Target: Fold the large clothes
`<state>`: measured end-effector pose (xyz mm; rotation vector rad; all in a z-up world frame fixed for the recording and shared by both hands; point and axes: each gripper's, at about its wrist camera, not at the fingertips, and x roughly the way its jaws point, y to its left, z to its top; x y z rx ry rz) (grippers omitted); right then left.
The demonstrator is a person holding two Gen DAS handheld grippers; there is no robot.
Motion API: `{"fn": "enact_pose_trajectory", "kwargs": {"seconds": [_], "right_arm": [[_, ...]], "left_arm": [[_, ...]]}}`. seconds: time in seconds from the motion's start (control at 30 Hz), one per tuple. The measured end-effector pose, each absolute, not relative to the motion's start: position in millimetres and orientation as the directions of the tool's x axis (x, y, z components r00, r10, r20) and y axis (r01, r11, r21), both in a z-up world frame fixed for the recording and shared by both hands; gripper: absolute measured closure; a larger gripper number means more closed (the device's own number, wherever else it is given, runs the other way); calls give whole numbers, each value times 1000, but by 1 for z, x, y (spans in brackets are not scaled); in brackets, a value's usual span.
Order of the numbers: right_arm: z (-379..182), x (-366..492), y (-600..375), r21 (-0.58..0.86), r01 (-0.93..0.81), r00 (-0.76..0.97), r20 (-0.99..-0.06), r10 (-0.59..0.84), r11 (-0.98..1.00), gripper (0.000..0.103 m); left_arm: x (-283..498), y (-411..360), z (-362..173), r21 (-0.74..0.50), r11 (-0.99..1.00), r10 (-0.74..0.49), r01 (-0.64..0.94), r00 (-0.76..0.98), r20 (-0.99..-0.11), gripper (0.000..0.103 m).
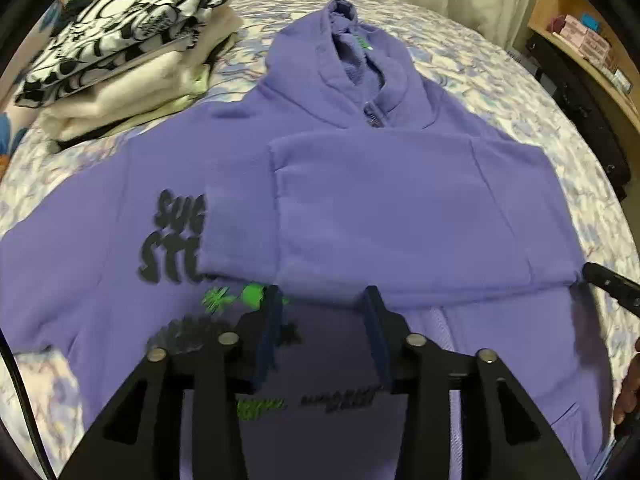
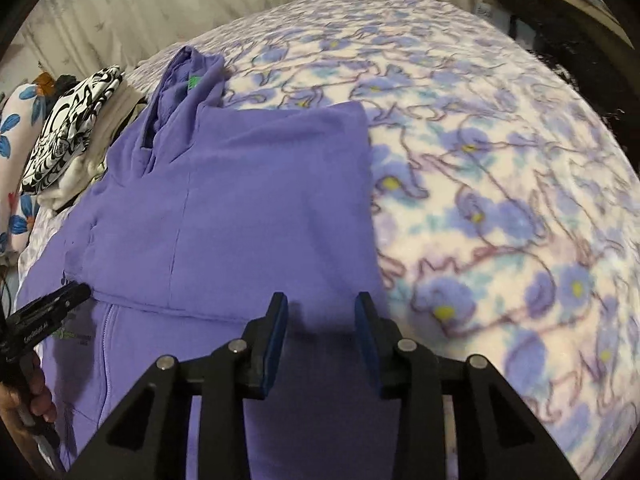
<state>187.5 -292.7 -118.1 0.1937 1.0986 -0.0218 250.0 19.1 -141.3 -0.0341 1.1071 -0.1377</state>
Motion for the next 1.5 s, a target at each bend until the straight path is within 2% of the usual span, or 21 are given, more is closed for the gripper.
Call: {"fn": "enact_pose_trajectory", "kwargs": {"seconds": [0.23, 0.3, 0.37, 0.5, 0.57, 0.73, 0.9, 0.97, 1.07, 1.27, 1.5], "right_arm": [[-111, 166, -291, 215, 135, 451, -882, 133, 967, 68], [-103, 155, -288, 229, 138, 461, -876, 142, 964, 68], [-96, 144, -284, 242, 140, 468, -871, 151, 960, 68], [-83, 123, -273, 249, 144, 482, -863, 152, 958, 68], [-78, 112, -268, 262, 139, 489, -857, 164, 955, 67], [-70, 82, -249, 287, 111, 496, -846, 198, 951, 65], [-67, 63, -233, 294, 79, 491, -843, 219, 953, 62], [-67, 54, -225, 312, 65, 484, -840, 243, 948, 55], [-65, 44, -212, 314, 44, 479, -840, 256, 949, 52], [-63, 29, -182, 286, -5, 468, -846, 255, 958, 52], [-62, 30, -132, 263, -80, 467, -842, 270, 961, 52]], "left_arm": [[219, 33, -118, -112, 992, -126, 58, 451, -884, 59], [211, 33, -110, -113, 992, -126, 56, 456, -881, 56], [199, 32, -99, -103, 993, -118, 58, 470, -875, 47], [172, 26, -77, -59, 995, -89, 76, 503, -860, 41], [158, 25, -68, -29, 997, -63, 73, 520, -852, 29], [125, 32, -50, 0, 999, -29, 54, 549, -835, 26], [98, 44, -36, -36, 999, -52, 39, 573, -818, 16], [87, 48, -33, -43, 998, -55, 34, 583, -810, 11], [73, 58, -29, -49, 999, -52, 22, 594, -803, 9], [50, 96, -27, -28, 999, 2, -41, 591, -807, 8], [43, 161, -32, -92, 982, 19, -163, 576, -817, 8]]}}
